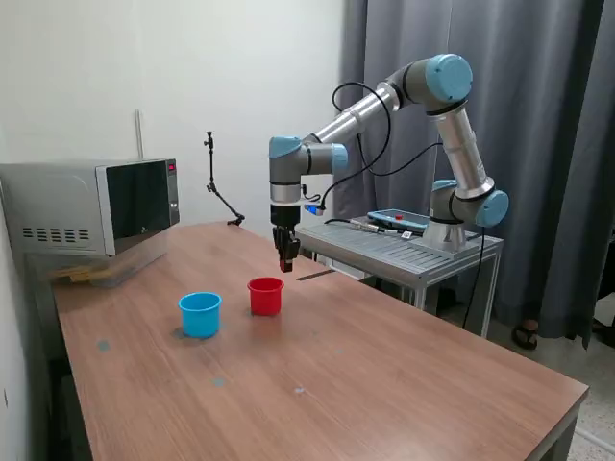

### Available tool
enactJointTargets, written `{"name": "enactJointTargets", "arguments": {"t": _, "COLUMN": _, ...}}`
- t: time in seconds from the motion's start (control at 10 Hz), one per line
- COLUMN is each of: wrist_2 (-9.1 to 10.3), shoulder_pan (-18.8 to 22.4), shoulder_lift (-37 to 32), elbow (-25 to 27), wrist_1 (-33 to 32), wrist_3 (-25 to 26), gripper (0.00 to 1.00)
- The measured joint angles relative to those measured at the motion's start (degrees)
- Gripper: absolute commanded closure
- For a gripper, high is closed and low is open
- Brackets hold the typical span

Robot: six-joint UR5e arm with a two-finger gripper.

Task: Place red objects in the red bin, and blue objects in the blue bin.

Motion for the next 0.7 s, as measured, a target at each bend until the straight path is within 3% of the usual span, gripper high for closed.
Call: {"name": "enactJointTargets", "arguments": {"t": 0.7, "wrist_2": 0.13, "shoulder_pan": -0.9, "shoulder_lift": 3.0, "elbow": -4.7, "wrist_1": 0.3, "wrist_3": -0.3, "gripper": 1.00}}
